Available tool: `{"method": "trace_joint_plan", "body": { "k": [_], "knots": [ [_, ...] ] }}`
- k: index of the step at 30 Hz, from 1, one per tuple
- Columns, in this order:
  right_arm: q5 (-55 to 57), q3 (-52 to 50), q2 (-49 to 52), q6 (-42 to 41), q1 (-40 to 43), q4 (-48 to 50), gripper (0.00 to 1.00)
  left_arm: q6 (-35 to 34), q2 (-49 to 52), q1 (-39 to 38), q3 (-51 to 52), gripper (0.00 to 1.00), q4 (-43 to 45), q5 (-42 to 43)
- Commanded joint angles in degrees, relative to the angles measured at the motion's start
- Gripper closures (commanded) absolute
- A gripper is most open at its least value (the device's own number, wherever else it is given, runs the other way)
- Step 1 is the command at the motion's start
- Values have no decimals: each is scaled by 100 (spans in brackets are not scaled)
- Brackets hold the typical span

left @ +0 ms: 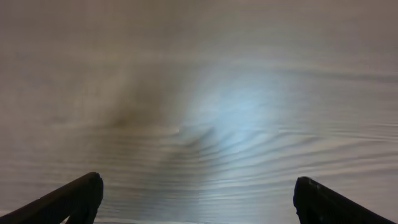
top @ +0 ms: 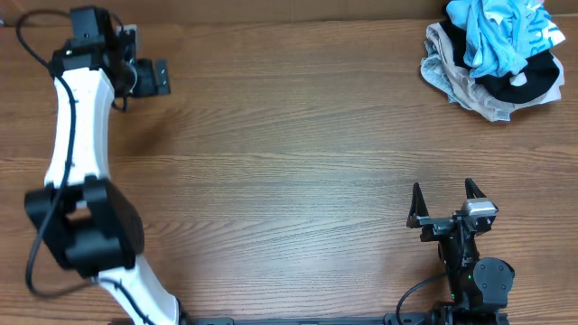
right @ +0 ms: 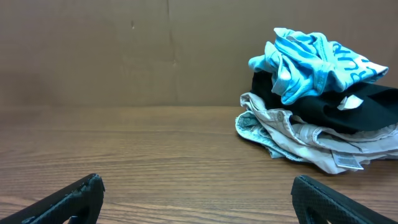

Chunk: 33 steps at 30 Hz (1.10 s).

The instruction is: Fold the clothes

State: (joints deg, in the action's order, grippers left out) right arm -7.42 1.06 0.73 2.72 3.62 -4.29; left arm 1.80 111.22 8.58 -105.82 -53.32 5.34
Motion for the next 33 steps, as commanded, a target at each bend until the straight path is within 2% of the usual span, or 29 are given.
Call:
{"method": "trace_joint_plan", "body": {
  "k": [1, 7, 12, 15, 21, 27, 33],
  "knots": [
    [52, -59, -57, -42, -2, 15, 0, -48, -1167, -492, -28, 0, 4, -85],
    [52, -59, -57, -42, -2, 15, 0, -57, -2422, -931, -28, 0, -55, -468],
    [52, -59, -57, -42, -2, 15, 0, -332, -3202, -640, 20, 0, 120, 146],
    [52, -59, -57, -42, -2, 15, 0, -337, -3755, -374, 551, 0, 640, 728],
    [52, -59, -57, -42, -2, 15, 0, -356, -5270, -249, 3025, 0, 2879, 1019],
    [52, -59, -57, -42, -2, 15, 0, -358, -6905, -249, 5858, 0, 4750, 953],
    [52, -59, -57, -42, -2, 15, 0, -623, -7967, -256, 8085, 0, 6389, 951]
  ]
}}
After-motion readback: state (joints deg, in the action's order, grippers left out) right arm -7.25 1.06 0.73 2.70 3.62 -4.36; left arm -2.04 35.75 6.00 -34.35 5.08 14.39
